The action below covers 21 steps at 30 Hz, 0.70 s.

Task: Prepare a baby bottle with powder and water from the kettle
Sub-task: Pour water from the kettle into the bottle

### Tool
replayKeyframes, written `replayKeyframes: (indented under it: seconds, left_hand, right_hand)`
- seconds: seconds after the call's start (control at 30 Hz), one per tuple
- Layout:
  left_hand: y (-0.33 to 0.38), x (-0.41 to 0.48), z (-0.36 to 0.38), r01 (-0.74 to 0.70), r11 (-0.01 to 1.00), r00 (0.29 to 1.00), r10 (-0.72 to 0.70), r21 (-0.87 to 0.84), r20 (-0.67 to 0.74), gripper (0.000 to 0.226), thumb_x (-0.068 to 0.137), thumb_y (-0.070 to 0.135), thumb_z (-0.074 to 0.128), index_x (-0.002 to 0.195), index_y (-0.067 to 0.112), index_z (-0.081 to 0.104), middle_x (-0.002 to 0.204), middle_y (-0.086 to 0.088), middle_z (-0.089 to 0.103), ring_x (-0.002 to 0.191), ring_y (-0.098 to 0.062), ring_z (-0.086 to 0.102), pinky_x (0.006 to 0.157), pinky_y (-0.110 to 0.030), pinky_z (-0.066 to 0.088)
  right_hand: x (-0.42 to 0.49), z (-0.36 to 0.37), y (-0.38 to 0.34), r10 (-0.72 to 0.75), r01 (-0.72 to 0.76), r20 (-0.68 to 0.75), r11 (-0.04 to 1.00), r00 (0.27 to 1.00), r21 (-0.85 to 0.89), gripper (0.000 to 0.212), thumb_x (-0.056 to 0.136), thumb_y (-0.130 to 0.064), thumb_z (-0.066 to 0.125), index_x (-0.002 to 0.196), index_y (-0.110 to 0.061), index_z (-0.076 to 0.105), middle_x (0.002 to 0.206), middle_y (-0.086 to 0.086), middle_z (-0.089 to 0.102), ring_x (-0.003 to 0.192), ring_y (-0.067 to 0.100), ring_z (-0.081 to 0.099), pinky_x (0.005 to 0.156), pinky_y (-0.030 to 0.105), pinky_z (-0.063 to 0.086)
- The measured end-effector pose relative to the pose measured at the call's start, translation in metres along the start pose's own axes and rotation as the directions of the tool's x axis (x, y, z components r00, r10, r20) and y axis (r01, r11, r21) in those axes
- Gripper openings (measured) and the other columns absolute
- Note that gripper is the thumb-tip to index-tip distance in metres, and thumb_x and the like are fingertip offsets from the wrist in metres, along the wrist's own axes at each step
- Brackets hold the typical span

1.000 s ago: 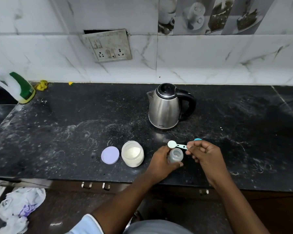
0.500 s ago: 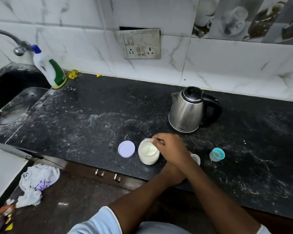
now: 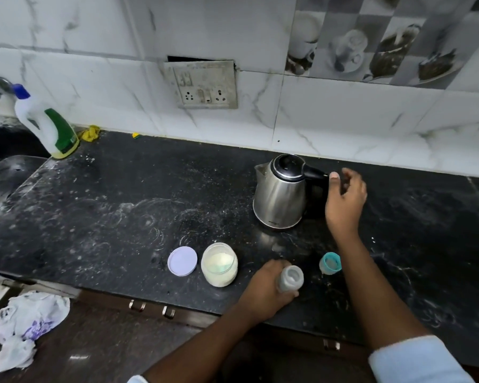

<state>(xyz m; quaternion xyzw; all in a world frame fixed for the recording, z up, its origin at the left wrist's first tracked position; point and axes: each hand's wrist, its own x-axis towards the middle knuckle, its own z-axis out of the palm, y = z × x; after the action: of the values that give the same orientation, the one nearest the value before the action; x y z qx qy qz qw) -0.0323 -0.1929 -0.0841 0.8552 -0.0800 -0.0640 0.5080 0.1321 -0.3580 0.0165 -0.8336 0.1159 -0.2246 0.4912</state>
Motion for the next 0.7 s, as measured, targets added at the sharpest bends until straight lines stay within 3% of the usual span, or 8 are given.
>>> replayKeyframes:
  seconds: [0.07, 0.13, 0.23, 0.3, 0.43, 0.5, 0.7]
  left_hand:
    - [-0.002, 0.002, 0.001, -0.007, 1.000, 1.000, 0.007, 0.003, 0.000, 0.055, 0.081, 0.032, 0.084, 0.130, 0.025, 0.061, 0.125, 0.006, 0.064, 0.115, -0.004, 0.059, 0.100, -0.018, 0.046]
    - [-0.003, 0.003, 0.001, -0.005, 1.000, 1.000, 0.005, 0.010, 0.000, 0.057, 0.081, 0.034, 0.084, 0.132, 0.027, 0.061, 0.126, 0.008, 0.063, 0.116, -0.004, 0.059, 0.102, -0.023, 0.048]
    - [-0.004, 0.005, 0.001, 0.000, 1.000, 1.000, 0.000, 0.017, 0.001, 0.057, 0.080, 0.035, 0.085, 0.132, 0.027, 0.061, 0.125, 0.009, 0.064, 0.116, -0.003, 0.059, 0.102, -0.023, 0.048]
    - [-0.003, 0.005, 0.001, -0.002, 1.000, 1.000, 0.002, 0.022, 0.000, 0.057, 0.080, 0.034, 0.085, 0.131, 0.028, 0.062, 0.125, 0.009, 0.064, 0.115, -0.002, 0.059, 0.101, -0.020, 0.047]
    - [-0.003, 0.005, 0.000, -0.009, 1.000, 1.000, 0.009, 0.026, 0.001, 0.056, 0.080, 0.033, 0.085, 0.131, 0.029, 0.063, 0.124, 0.010, 0.065, 0.115, 0.000, 0.058, 0.099, -0.016, 0.045]
    - [-0.003, 0.005, 0.001, -0.014, 0.999, 1.000, 0.013, 0.029, 0.003, 0.058, 0.080, 0.034, 0.085, 0.134, 0.028, 0.063, 0.127, 0.010, 0.065, 0.117, 0.001, 0.058, 0.099, -0.011, 0.042]
    - [-0.003, 0.004, 0.001, 0.004, 1.000, 1.000, -0.004, 0.023, -0.005, 0.061, 0.080, 0.032, 0.087, 0.136, 0.024, 0.065, 0.127, 0.013, 0.063, 0.117, 0.001, 0.059, 0.099, -0.009, 0.042]
  right_hand:
    - [0.018, 0.004, 0.005, 0.070, -0.076, 0.078, 0.994, 0.995, 0.073, 0.040, 0.103, -0.047, 0.048, 0.113, -0.014, 0.068, 0.112, 0.006, 0.067, 0.106, 0.023, 0.061, 0.102, 0.049, 0.048]
    - [0.029, 0.010, 0.008, 0.123, -0.150, 0.150, 0.972, 0.981, 0.182, 0.041, 0.106, -0.048, 0.045, 0.088, -0.020, 0.069, 0.085, -0.001, 0.066, 0.084, 0.014, 0.061, 0.085, 0.041, 0.051]
    - [0.033, 0.016, 0.006, 0.160, -0.208, 0.192, 0.943, 0.968, 0.262, 0.054, 0.108, -0.046, 0.045, 0.059, -0.024, 0.038, 0.055, -0.015, 0.039, 0.053, 0.003, 0.037, 0.055, 0.030, 0.034]
    - [0.033, 0.020, 0.005, 0.187, -0.245, 0.199, 0.913, 0.962, 0.325, 0.056, 0.110, -0.041, 0.045, 0.058, -0.024, 0.031, 0.045, -0.017, 0.034, 0.043, 0.000, 0.031, 0.049, 0.026, 0.030]
    - [0.038, 0.023, 0.011, 0.264, -0.371, 0.279, 0.803, 0.923, 0.468, 0.060, 0.108, -0.036, 0.051, 0.050, -0.019, 0.056, 0.046, -0.011, 0.051, 0.041, 0.007, 0.046, 0.048, 0.023, 0.040]
    - [0.042, 0.022, 0.015, 0.277, -0.406, 0.310, 0.755, 0.909, 0.515, 0.051, 0.103, -0.030, 0.057, 0.054, -0.018, 0.066, 0.051, -0.003, 0.056, 0.046, 0.013, 0.051, 0.051, 0.025, 0.042]
    - [0.045, 0.025, 0.019, 0.299, -0.453, 0.355, 0.724, 0.886, 0.520, 0.036, 0.097, -0.020, 0.052, 0.062, -0.013, 0.057, 0.044, 0.001, 0.043, 0.036, 0.015, 0.038, 0.041, 0.021, 0.027]
